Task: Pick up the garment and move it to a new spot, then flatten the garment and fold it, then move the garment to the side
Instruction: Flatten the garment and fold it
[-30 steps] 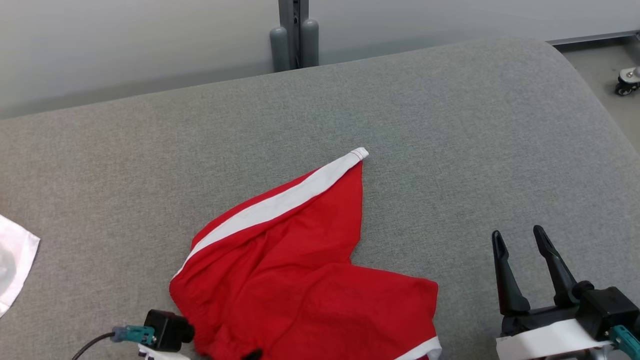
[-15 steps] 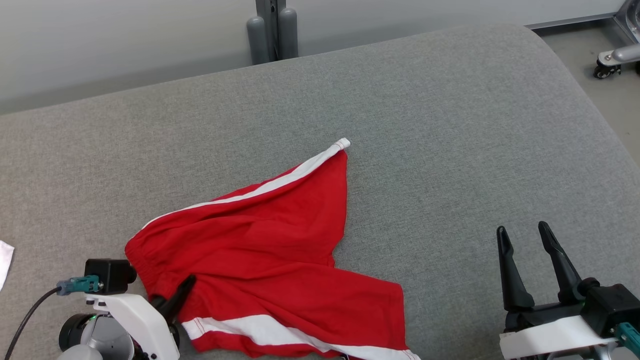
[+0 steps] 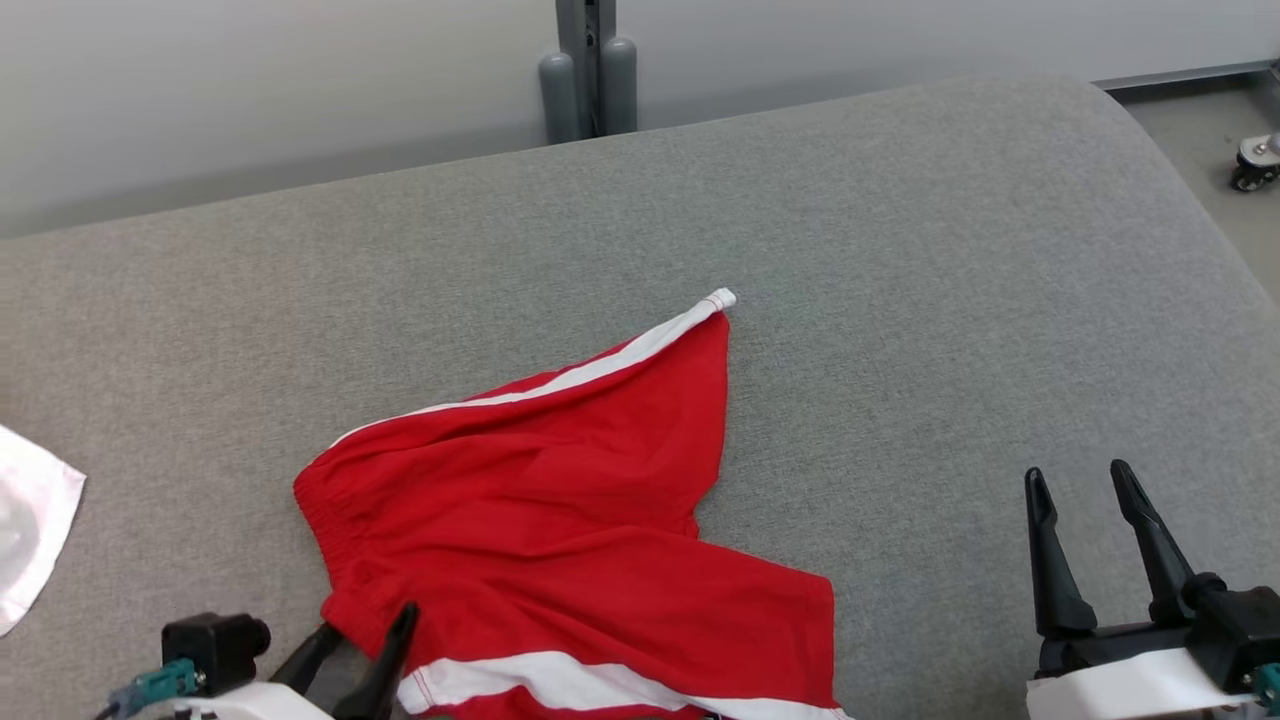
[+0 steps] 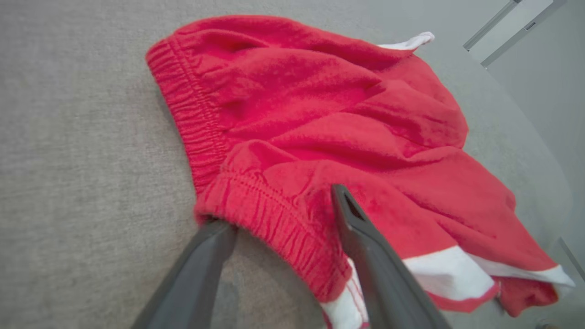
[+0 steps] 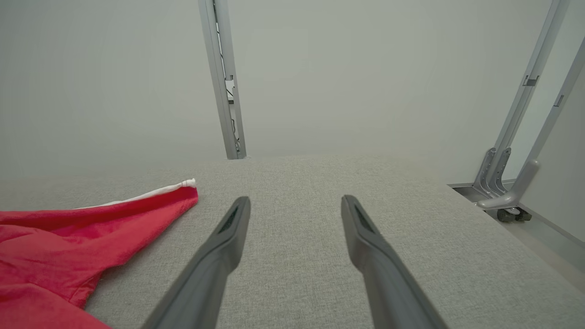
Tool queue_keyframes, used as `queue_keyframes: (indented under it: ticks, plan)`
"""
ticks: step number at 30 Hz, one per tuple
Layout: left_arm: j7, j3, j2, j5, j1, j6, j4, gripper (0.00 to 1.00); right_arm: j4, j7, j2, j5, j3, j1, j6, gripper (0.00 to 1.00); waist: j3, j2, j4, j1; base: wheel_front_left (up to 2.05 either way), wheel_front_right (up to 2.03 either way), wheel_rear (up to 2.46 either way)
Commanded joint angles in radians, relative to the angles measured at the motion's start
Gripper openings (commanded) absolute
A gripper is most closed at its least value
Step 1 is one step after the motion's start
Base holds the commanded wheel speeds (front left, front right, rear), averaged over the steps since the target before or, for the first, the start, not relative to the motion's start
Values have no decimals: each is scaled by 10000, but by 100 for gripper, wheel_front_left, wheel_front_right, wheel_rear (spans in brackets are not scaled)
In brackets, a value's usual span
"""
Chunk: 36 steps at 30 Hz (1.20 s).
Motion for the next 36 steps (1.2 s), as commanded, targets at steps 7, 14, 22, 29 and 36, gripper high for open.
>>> queue_keyframes:
  ticks: [7, 14, 22, 29, 36]
  plan:
    - [-570, -74, -94, 369, 1161, 857, -858, 100, -244, -53, -49, -614, -508, 210, 1, 100, -471, 0, 650, 0, 0, 0, 0]
    - [-1990, 264, -232, 1003, 2123, 1708, -1108, 100, -305, -51, -49, -894, -745, 705, 1, 100, -1132, 0, 1168, 0, 0, 0, 0]
    - [-2553, 1422, -910, 2974, 2434, 2478, -1539, 100, -272, -51, -46, -910, -586, 1208, 1, 100, -1574, 0, 1459, 0, 0, 0, 0]
    - [-2540, 2882, -1996, 5163, 3129, 1450, -2075, 100, 97, -51, -49, -859, -393, 1404, 1, 100, -1857, 0, 1660, 0, 0, 0, 0]
    - [-2541, 3958, -2914, 6049, 3263, 40, -1864, 100, 440, -53, -49, -668, -77, 1196, 1, 100, -1947, 0, 1848, 0, 0, 0, 0]
